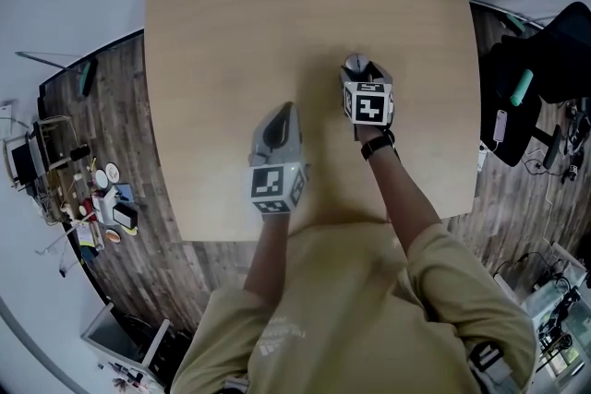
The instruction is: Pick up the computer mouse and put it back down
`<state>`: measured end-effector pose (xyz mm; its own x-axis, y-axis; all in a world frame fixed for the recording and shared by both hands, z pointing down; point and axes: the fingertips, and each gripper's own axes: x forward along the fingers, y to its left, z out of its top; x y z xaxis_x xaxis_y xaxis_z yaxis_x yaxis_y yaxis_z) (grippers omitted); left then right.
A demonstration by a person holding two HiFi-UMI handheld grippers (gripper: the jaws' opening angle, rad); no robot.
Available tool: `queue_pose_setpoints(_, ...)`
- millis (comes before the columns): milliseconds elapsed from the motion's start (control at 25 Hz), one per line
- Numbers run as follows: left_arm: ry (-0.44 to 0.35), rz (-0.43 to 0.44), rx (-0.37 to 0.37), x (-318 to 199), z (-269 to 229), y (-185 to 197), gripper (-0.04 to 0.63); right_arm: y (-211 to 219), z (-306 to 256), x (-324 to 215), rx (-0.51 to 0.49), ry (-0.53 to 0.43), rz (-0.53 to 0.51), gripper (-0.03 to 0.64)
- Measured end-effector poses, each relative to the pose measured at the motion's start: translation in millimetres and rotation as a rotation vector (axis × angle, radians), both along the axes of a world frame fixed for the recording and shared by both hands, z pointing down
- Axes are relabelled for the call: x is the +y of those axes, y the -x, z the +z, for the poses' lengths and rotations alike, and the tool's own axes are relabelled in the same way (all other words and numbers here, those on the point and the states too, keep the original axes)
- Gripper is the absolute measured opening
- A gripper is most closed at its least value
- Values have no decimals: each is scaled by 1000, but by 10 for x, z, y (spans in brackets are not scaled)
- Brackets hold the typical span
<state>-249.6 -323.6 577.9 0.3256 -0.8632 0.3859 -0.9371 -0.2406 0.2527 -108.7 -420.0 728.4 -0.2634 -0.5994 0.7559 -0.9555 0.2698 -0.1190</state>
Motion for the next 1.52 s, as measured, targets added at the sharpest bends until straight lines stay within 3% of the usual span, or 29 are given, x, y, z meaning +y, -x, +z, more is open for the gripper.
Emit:
queue_pose_setpoints(280, -4, -22, -12, 30, -5, 77, 0, 10, 234, 2, 37, 59, -5, 302)
queue_pose_setpoints(440, -22, -35, -17, 104, -85, 127, 0, 118, 94, 2, -51, 2, -14, 360)
queue_pose_setpoints(520, -38, -40, -15, 146, -161, 103, 0, 114, -75, 69, -69, -43, -33, 357)
queue_pose_setpoints(680, -64, -37, -18, 231, -307, -37, 0, -43, -457, 251, -98, -127, -38, 308)
queue_pose_setpoints(920, -108, -12, -33, 507, -551, -339, 0, -248, -1182, 661, -150, -297, -89, 173)
queue_pose_setpoints(1240, -167, 10, -32, 952, -935, -795, 0, -630, -2308, 1339, -253, -506, -81, 81)
queue_pose_setpoints(1520, -247, 47, -46, 1271, -1312, -1215, 0, -1021, -2967, 1914, -260, -679, -88, 8)
